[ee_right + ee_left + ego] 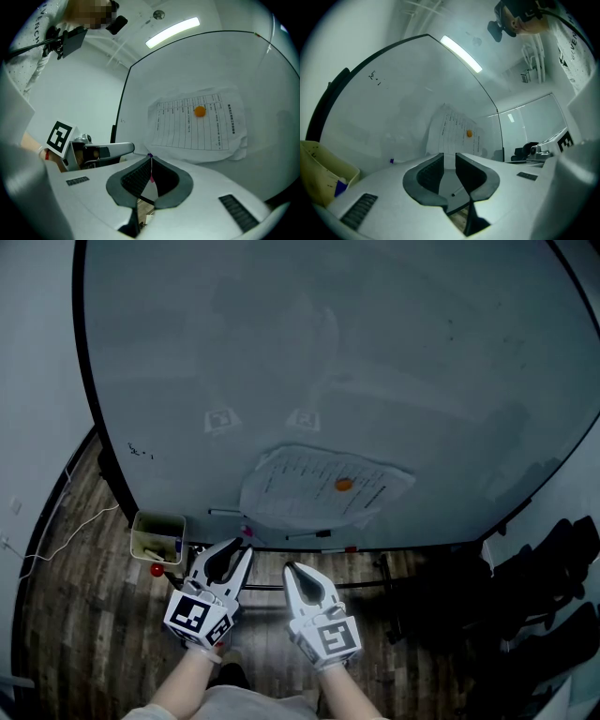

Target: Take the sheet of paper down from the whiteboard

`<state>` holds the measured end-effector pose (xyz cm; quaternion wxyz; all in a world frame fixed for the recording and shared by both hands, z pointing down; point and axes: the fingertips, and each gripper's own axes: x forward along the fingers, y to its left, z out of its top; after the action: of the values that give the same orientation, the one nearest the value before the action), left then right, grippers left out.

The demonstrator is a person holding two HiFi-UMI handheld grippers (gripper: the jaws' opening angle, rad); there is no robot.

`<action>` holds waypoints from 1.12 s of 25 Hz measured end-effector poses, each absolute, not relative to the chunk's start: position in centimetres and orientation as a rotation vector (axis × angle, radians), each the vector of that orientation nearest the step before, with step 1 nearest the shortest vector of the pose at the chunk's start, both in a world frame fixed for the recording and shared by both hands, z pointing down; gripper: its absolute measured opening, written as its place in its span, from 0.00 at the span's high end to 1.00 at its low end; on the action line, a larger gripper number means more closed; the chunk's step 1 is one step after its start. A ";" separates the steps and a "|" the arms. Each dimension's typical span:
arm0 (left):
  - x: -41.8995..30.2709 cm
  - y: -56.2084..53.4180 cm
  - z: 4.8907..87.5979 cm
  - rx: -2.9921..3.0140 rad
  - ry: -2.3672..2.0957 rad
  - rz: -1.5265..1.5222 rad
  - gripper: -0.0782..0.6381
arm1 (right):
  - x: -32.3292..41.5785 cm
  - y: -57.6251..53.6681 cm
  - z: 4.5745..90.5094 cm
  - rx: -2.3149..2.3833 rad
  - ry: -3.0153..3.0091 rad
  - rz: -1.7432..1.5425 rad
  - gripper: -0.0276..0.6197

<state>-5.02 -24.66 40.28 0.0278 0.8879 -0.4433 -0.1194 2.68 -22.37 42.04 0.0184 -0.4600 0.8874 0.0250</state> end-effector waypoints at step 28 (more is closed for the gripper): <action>-5.6 -31.9 40.0 2.688 -1.230 -0.291 0.70 | 5.4 -29.0 38.7 -1.726 2.764 0.540 0.92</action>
<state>-5.60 -31.86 40.05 0.0854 0.9017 -0.4125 -0.0974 5.45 -29.03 38.74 -0.0804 -0.5209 0.8341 0.1629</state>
